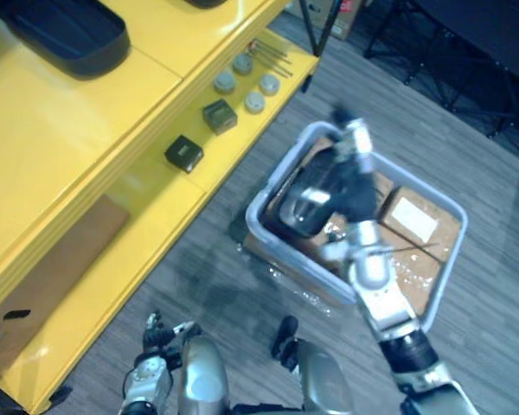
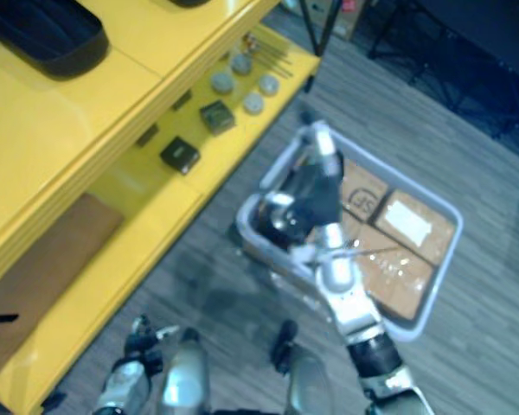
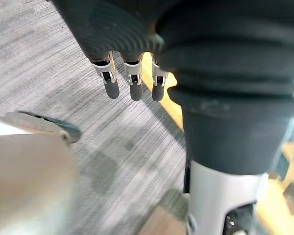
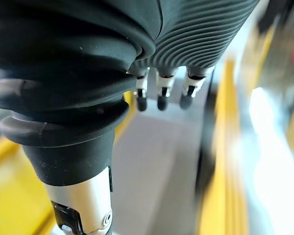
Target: Walk over and take plastic housings, then place them on the shelf
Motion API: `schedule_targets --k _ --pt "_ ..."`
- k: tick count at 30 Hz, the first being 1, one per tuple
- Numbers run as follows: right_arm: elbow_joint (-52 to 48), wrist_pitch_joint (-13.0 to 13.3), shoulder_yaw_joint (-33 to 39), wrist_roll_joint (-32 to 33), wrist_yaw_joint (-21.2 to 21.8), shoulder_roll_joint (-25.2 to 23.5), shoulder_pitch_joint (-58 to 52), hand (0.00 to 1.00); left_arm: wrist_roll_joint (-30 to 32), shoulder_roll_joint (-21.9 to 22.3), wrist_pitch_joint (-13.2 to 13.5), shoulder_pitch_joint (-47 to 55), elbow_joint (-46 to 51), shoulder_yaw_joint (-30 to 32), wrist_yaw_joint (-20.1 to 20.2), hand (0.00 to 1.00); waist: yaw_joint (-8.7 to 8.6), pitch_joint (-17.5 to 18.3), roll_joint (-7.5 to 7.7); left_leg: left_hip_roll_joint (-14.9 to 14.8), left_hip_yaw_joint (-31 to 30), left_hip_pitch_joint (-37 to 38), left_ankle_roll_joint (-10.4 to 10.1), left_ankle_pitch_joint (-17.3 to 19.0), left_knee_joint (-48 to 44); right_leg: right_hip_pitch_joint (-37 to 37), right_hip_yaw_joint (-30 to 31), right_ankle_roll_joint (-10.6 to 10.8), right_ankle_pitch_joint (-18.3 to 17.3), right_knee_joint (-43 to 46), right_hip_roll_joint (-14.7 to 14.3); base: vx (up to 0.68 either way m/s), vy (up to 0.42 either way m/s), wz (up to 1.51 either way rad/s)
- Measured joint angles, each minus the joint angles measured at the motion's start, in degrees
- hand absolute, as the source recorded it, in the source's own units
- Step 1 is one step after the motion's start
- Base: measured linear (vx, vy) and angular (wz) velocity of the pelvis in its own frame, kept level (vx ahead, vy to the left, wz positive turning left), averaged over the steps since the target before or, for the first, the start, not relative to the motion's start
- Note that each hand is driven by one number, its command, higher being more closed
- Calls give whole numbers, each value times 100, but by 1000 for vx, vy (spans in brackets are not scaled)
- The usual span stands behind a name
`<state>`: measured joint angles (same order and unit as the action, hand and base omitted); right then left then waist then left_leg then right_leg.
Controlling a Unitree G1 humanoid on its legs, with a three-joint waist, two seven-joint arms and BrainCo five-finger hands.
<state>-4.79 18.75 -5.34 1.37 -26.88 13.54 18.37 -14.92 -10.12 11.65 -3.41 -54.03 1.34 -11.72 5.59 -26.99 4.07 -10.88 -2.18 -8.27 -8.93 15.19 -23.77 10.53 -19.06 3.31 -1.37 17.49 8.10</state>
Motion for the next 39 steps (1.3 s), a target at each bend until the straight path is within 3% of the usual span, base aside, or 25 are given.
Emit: schedule_targets --k 3,7,12,21,25,31,39 --pt "-9 -112 522 22 -442 0 -360 0 26 -43 -4 175 -7 30 -67 0 -7 -11 -10 -25 159 -101 55 169 -263 82 195 71 42 -2 -31 -120 78 -28" --pt "162 -270 1504 701 -836 -1 -1163 0 254 -55 8 390 -6 182 -122 0 -59 -30 27 -101 178 -395 67 269 -534 193 235 91 207 -192 -130 -37 38 -10" --pt "935 -288 1782 1199 -909 -152 -1338 0 248 -83 53 410 107 355 -235 0 -156 -105 186 -181 172 -637 74 369 -768 332 257 78 298 -220 -215 12 17 -6" --pt "2385 -275 2287 1860 -1338 -236 -602 0 129 -64 259 329 131 486 -266 0 -90 -132 228 -155 59 -1088 95 385 -888 609 191 80 400 -322 -217 3 4 3" --pt "2830 -277 2459 1947 -1424 62 -206 0 124 -52 279 287 125 521 -156 0 9 -139 218 -125 -75 -1295 95 383 -960 734 155 80 403 -319 -219 7 6 12" --pt "3272 -280 2667 2040 -1293 585 327 0 115 -3 229 287 112 646 -41 0 21 -179 183 -6 -178 -1392 136 358 -1010 755 107 100 417 -319 -127 4 32 10" --pt "3885 -378 2663 2040 -852 1255 972 0 -97 127 209 302 55 688 217 0 122 -343 -93 203 -211 -1587 217 224 -954 956 66 160 455 -231 82 -19 14 7"
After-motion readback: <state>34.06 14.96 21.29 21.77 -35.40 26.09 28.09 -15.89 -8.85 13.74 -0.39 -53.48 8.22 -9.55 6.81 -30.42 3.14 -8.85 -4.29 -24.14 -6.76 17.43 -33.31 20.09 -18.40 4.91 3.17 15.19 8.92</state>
